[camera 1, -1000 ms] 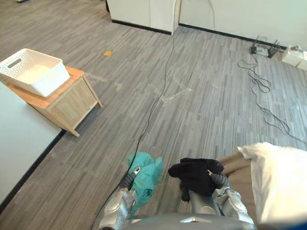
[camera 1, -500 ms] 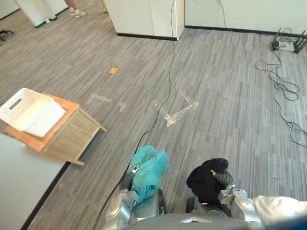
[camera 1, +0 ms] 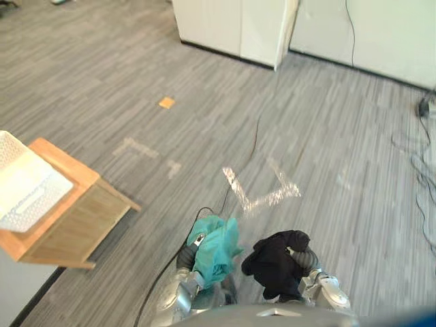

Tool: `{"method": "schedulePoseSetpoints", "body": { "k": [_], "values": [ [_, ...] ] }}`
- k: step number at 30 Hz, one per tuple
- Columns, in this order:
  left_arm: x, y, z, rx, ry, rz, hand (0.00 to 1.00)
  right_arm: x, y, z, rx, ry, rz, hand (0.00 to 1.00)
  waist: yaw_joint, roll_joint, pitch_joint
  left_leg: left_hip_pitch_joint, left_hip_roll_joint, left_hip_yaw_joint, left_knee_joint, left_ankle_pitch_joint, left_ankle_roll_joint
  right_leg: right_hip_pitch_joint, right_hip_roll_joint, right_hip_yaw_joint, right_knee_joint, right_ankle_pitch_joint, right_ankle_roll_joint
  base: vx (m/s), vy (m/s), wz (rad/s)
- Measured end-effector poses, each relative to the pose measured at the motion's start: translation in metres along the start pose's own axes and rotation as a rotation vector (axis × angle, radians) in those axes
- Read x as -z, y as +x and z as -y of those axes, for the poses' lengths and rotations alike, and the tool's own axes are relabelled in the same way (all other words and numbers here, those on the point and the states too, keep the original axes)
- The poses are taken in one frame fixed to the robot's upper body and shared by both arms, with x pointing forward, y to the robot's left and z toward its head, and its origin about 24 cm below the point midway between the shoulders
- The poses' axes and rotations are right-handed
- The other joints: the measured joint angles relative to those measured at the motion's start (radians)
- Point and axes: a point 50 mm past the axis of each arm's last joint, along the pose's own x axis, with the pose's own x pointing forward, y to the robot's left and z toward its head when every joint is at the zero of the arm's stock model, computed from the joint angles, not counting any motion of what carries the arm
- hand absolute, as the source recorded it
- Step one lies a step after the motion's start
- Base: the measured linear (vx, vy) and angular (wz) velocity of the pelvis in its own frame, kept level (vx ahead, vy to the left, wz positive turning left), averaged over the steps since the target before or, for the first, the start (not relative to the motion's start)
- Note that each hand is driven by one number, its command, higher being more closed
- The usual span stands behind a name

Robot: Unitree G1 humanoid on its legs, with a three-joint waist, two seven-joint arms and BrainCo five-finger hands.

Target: Tidy the bed and pick cloth on bed and put in laundry

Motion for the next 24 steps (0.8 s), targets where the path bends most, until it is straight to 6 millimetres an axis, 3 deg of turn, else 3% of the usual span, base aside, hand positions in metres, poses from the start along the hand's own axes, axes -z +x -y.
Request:
{"method": "schedulePoseSetpoints", "body": {
  "k": [2, 4, 5, 6, 7, 8, 9, 10, 11, 13, 15, 16, 17, 18, 19, 21, 23, 24],
  "values": [
    [-0.007, 0.007, 0.003, 0.009, 0.015, 0.017, 1.0, -0.001, -0.003, 0.0, 0.017, -0.004, 0.022, 1.0, -0.021, -0.002, 0.005, 0.035, 0.01, -0.086, -0.001, -0.018, -0.013, -0.079, 0.005, 0.004, -0.113, -0.04, -0.005, 0.51, -0.123, 1.43],
    [-0.014, 0.013, 0.008, 0.02, 0.016, 0.033, 1.0, -0.001, -0.004, 0.002, 0.044, -0.007, 0.031, 1.0, -0.038, 0.018, 0.019, 0.071, 0.038, -0.167, 0.003, -0.022, -0.021, -0.09, 0.039, 0.014, -0.357, -0.051, -0.001, 0.43, -0.205, 1.56],
    [-0.016, 0.015, 0.009, 0.019, 0.021, 0.037, 1.0, -0.002, -0.004, 0.002, 0.055, 0.008, 0.053, 1.0, -0.042, 0.025, 0.023, 0.089, 0.074, -0.234, 0.016, -0.05, -0.065, -0.089, 0.083, 0.038, -0.649, 0.019, 0.009, 0.33, -0.218, 1.23],
    [-0.017, 0.015, 0.008, 0.02, 0.024, 0.038, 1.0, -0.002, -0.004, 0.001, 0.055, 0.014, 0.056, 1.0, -0.042, 0.023, 0.023, 0.089, 0.078, -0.243, 0.019, -0.056, -0.073, -0.089, 0.087, 0.045, -0.697, 0.038, 0.012, 0.51, -0.361, 1.42],
    [-0.017, 0.014, 0.005, 0.017, 0.036, 0.034, 1.0, -0.001, -0.004, -0.002, 0.055, 0.04, 0.064, 1.0, -0.039, 0.007, 0.017, 0.097, 0.086, -0.266, 0.023, -0.094, -0.104, -0.088, 0.09, 0.085, -0.893, 0.126, 0.04, 0.53, -0.466, 1.04],
    [-0.015, 0.012, -0.001, 0.002, 0.047, 0.016, 1.0, 0.0, -0.003, -0.004, 0.054, 0.054, 0.068, 1.0, -0.038, -0.016, 0.03, 0.127, 0.097, -0.282, 0.026, -0.166, -0.159, -0.067, 0.092, 0.125, -0.959, 0.272, 0.04, 0.44, -0.401, 0.97],
    [-0.013, 0.012, -0.001, -0.002, 0.045, 0.008, 1.0, 0.001, -0.003, -0.005, 0.054, 0.058, 0.065, 1.0, -0.036, -0.011, 0.032, 0.13, 0.103, -0.287, 0.027, -0.172, -0.165, -0.067, 0.096, 0.125, -0.948, 0.283, 0.031, 0.4, -0.391, 0.62],
    [-0.003, 0.009, 0.002, -0.007, 0.031, -0.025, 1.0, -0.004, -0.002, 0.001, 0.068, 0.052, 0.082, 1.0, -0.021, 0.022, 0.04, 0.129, 0.127, -0.293, 0.044, -0.173, -0.17, -0.083, 0.117, 0.125, -0.874, 0.234, 0.007, 0.19, -0.199, 0.26],
    [0.0, 0.007, 0.003, 0.0, 0.03, -0.036, 1.0, -0.006, -0.002, 0.003, 0.076, 0.052, 0.089, 1.0, -0.021, 0.034, 0.043, 0.131, 0.137, -0.29, 0.057, -0.17, -0.17, -0.091, 0.123, 0.124, -0.83, 0.2, -0.011, 0.4, -0.37, 0.34],
    [0.013, -0.003, 0.0, -0.015, 0.015, -0.073, 1.0, -0.009, -0.003, 0.004, 0.061, 0.046, 0.109, 1.0, -0.028, 0.052, 0.039, 0.145, 0.169, -0.304, 0.115, -0.164, -0.182, -0.109, 0.124, 0.092, -0.664, 0.066, -0.052, 0.37, -0.318, 0.4],
    [0.017, -0.007, -0.002, -0.025, 0.007, -0.085, 1.0, -0.008, -0.003, 0.005, 0.056, 0.05, 0.106, 1.0, -0.027, 0.064, 0.029, 0.107, 0.188, -0.321, 0.232, -0.155, -0.198, -0.082, 0.13, 0.064, -0.644, 0.015, -0.066, 0.34, -0.26, 0.34],
    [0.02, -0.01, -0.005, -0.04, -0.002, -0.091, 1.0, -0.008, -0.004, 0.007, 0.051, 0.038, 0.098, 1.0, -0.021, 0.069, 0.026, 0.037, 0.195, -0.327, 0.389, -0.121, -0.247, -0.05, 0.138, 0.047, -0.664, 0.003, -0.071, 0.28, -0.209, 0.31],
    [0.02, -0.011, -0.006, -0.044, -0.012, -0.087, 1.0, -0.007, -0.004, 0.008, 0.041, 0.03, 0.093, 1.0, -0.02, 0.074, 0.026, -0.012, 0.203, -0.33, 0.486, -0.084, -0.271, -0.028, 0.144, 0.036, -0.68, 0.0, -0.071, 0.26, -0.2, 0.33],
    [0.019, -0.01, -0.006, -0.049, -0.049, -0.072, 1.0, -0.007, -0.004, 0.007, 0.012, 0.012, 0.083, 1.0, -0.021, 0.091, 0.026, -0.111, 0.234, -0.324, 0.675, 0.036, -0.295, 0.034, 0.168, 0.012, -0.739, -0.004, -0.078, 0.29, -0.166, 0.29],
    [0.019, -0.013, -0.008, -0.046, -0.062, -0.066, 1.0, -0.006, -0.004, 0.006, -0.011, -0.012, 0.074, 1.0, -0.008, 0.095, 0.026, -0.193, 0.279, -0.283, 0.837, 0.137, -0.277, 0.102, 0.19, -0.009, -0.802, -0.005, -0.08, 0.31, -0.144, 0.29],
    [0.016, -0.013, -0.008, -0.027, -0.063, -0.049, 1.0, -0.003, -0.006, 0.008, -0.016, -0.02, 0.06, 1.0, 0.005, 0.096, 0.026, -0.305, 0.312, -0.212, 1.01, 0.079, -0.216, 0.193, 0.194, -0.031, -0.859, -0.017, -0.099, 0.36, -0.123, 0.34],
    [0.009, -0.01, -0.003, 0.008, -0.062, -0.016, 1.0, -0.001, -0.006, 0.008, -0.014, -0.017, 0.048, 1.0, 0.019, 0.087, 0.028, -0.368, 0.291, -0.143, 0.989, 0.027, -0.206, 0.272, 0.179, -0.052, -0.928, -0.02, -0.1, 0.37, -0.081, 0.25],
    [0.006, -0.009, 0.001, 0.03, -0.056, -0.003, 1.0, -0.002, -0.006, 0.009, -0.013, -0.016, 0.047, 1.0, 0.027, 0.082, 0.029, -0.396, 0.252, -0.095, 0.887, 0.004, -0.209, 0.311, 0.163, -0.068, -0.964, -0.018, -0.1, 0.32, 0.001, 0.21]
  ]
}}
